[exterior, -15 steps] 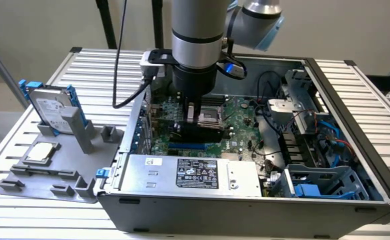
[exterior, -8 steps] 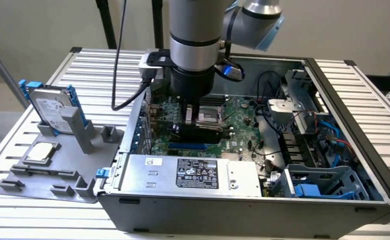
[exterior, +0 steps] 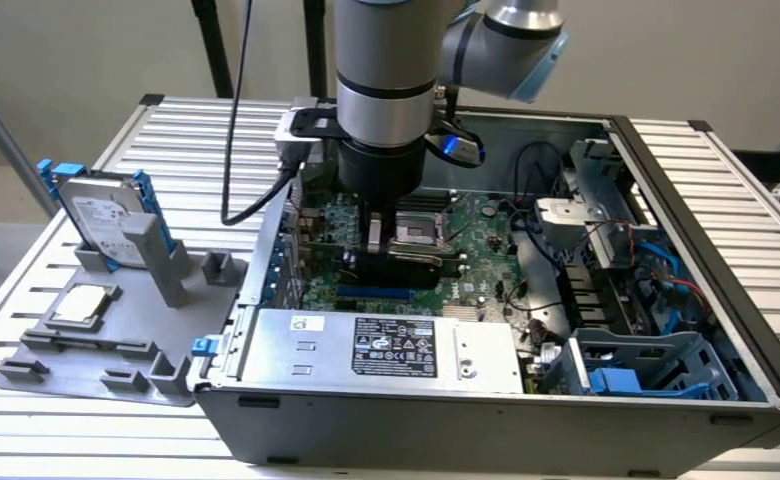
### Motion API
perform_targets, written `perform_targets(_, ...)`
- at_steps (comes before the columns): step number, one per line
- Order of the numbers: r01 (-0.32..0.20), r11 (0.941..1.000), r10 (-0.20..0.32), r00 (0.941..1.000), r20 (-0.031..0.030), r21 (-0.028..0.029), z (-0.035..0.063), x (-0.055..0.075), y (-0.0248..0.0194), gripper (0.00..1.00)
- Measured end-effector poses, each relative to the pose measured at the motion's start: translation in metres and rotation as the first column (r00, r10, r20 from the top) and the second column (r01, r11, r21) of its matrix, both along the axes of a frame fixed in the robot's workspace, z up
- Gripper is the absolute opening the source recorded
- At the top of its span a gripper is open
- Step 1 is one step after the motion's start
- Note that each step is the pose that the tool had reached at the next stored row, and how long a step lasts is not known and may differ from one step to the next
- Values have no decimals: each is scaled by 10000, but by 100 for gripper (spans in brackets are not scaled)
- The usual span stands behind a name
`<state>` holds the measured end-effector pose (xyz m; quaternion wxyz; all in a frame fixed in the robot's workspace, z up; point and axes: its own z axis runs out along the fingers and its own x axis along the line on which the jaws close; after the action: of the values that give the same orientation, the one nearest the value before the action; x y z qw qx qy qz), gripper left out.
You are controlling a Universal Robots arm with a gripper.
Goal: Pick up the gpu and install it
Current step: 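Insert the gpu into the slot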
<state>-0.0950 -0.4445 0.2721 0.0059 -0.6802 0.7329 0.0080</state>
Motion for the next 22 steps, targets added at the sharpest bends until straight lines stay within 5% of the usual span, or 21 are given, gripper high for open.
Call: perform_targets(22,-251,9997,251,9997,1,11,-49,-31,8,27)
